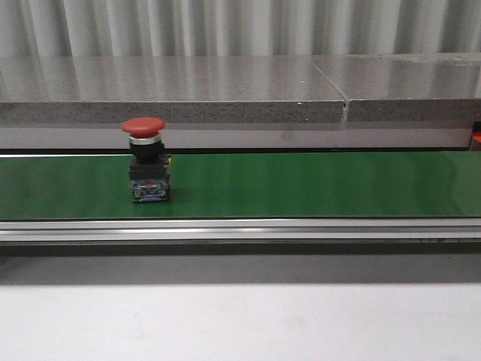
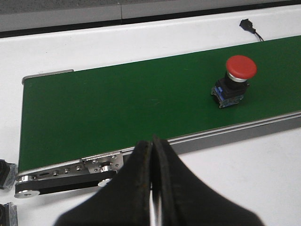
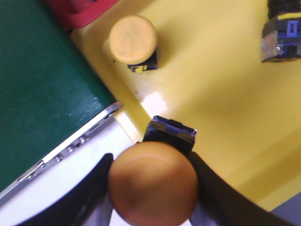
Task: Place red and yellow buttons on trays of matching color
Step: 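Carry the yellow button into the yellow tray and open the right gripper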
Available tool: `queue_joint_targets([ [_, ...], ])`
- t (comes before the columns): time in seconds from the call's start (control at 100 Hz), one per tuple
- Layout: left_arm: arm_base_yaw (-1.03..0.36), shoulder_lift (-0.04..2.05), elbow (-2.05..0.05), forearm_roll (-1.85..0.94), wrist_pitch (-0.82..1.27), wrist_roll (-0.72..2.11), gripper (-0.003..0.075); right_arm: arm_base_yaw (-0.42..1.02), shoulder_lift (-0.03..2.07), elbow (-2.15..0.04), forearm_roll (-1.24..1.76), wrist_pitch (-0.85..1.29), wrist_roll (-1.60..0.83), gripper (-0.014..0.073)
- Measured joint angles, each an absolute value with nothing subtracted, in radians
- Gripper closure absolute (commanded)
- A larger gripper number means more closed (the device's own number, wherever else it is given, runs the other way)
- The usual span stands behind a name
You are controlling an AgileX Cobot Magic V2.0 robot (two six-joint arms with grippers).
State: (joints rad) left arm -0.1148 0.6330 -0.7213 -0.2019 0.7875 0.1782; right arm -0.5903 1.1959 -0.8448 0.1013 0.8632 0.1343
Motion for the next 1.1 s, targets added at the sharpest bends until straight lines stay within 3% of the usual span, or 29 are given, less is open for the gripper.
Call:
queue_joint_targets([
  [0.48, -0.115, 0.633, -0.721, -0.202, 0.787, 0.178, 0.0741, -0.627, 1.441, -0.845, 0.123, 0.744, 0.15, 0.0603],
  [0.54, -0.115, 0.633, -0.721, -0.202, 0.787, 0.178, 0.0741, -0.627, 1.463, -0.845, 0.123, 0.729, 0.148, 0.055],
  [0.72, -0.115, 0.633, -0.721, -0.202, 0.787, 0.178, 0.0741, -0.627, 1.503, -0.845, 0.125, 0.712, 0.148, 0.0183],
  [0.79, -0.115, 0.633, -0.721, -0.202, 0.787, 0.178, 0.0741, -0.627, 1.504, -0.845, 0.127, 0.704, 0.148, 0.0088],
  [1.1, -0.115, 0.633, -0.721, -0.202, 0.787, 0.179, 0.0741, -0.627, 1.438, -0.845, 0.127, 0.699, 0.148, 0.0064],
])
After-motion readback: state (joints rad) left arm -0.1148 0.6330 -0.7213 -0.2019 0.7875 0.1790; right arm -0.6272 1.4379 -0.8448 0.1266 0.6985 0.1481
